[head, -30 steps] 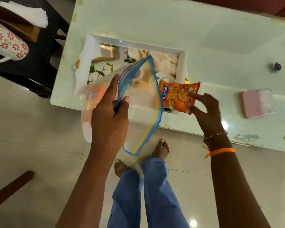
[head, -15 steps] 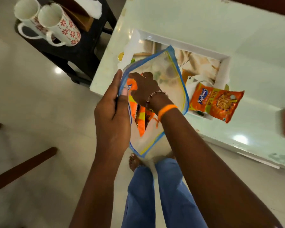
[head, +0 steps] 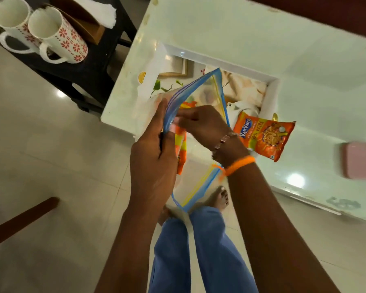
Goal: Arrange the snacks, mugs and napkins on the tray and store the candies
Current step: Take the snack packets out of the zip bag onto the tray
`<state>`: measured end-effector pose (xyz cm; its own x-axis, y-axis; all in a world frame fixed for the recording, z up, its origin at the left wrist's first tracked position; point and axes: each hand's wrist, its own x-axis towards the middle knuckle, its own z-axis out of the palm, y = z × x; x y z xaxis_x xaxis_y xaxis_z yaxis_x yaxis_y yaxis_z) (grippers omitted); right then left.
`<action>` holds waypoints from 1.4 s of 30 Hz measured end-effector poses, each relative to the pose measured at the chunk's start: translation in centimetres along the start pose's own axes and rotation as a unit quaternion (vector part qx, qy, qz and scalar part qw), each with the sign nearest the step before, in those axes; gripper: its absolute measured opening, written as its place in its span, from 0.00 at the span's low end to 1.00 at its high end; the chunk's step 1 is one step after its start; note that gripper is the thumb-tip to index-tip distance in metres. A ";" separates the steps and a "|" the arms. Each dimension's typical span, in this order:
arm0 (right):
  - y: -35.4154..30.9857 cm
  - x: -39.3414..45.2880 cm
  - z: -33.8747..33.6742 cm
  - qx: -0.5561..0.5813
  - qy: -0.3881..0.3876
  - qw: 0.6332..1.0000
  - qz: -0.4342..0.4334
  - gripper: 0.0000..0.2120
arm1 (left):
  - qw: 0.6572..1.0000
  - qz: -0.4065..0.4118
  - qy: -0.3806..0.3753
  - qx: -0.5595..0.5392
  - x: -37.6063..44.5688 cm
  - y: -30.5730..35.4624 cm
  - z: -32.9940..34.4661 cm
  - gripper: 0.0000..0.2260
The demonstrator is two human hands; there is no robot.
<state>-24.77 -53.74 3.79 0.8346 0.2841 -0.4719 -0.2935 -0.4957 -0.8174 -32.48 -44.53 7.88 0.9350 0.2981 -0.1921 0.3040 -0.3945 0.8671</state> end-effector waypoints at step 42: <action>2.1 -4.8 -9.6 0.187 0.104 0.977 0.005 0.13 | 0.999 -0.019 0.040 -0.019 1.9 0.8 5.3 0.19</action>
<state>-24.95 -63.99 7.56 0.8965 0.0880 -0.4342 -0.4187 -0.1519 -0.8953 -29.53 -48.92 5.77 0.9049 0.3809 -0.1900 0.3309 -0.3487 0.8769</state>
